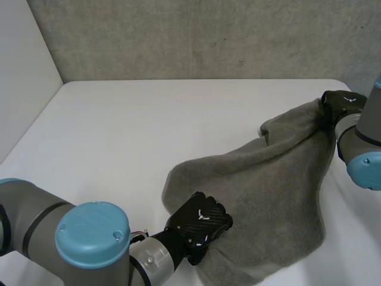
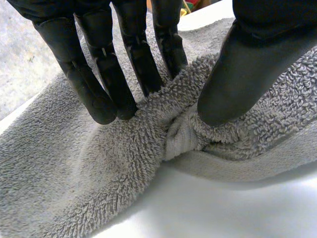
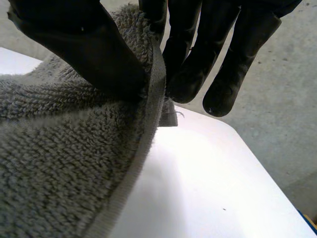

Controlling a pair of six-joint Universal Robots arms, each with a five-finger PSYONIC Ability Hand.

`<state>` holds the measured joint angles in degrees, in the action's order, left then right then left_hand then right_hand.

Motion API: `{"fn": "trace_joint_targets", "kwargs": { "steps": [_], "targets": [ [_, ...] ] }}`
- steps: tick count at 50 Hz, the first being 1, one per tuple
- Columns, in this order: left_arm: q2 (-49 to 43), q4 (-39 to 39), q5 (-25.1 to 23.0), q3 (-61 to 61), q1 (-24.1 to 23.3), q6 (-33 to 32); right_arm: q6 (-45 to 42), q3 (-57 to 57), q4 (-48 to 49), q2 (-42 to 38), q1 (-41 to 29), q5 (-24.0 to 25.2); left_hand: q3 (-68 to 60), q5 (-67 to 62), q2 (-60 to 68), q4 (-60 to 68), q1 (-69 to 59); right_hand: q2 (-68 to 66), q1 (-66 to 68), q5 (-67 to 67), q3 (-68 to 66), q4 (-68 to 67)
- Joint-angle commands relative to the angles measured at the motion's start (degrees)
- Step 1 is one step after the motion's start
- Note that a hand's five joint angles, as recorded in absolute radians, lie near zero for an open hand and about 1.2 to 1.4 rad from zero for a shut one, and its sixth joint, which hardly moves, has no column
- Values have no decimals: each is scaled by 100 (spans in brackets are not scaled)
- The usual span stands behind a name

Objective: Fold the towel.

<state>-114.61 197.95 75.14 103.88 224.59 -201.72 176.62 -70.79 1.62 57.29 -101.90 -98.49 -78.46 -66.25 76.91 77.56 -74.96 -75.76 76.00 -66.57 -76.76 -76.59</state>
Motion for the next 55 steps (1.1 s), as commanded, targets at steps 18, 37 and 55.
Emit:
{"fn": "trace_joint_targets", "kwargs": {
  "steps": [18,37,55],
  "targets": [
    [62,314,54,-1227,2660,-25,1231,-690,-408,642,-480,585,-154,-375,309,244,-504,-424,400,-343,-324,-341],
    [-1284,226,1354,-3032,2502,54,2037,-1455,199,713,-1174,462,726,506,-572,-636,376,6360,-6383,6441,6460,6443],
    [896,305,1363,-483,2458,63,-3019,-2237,-48,1074,-1174,946,6421,6200,-6266,-6331,6070,6576,-6600,6657,6676,6659]
  ]
}}
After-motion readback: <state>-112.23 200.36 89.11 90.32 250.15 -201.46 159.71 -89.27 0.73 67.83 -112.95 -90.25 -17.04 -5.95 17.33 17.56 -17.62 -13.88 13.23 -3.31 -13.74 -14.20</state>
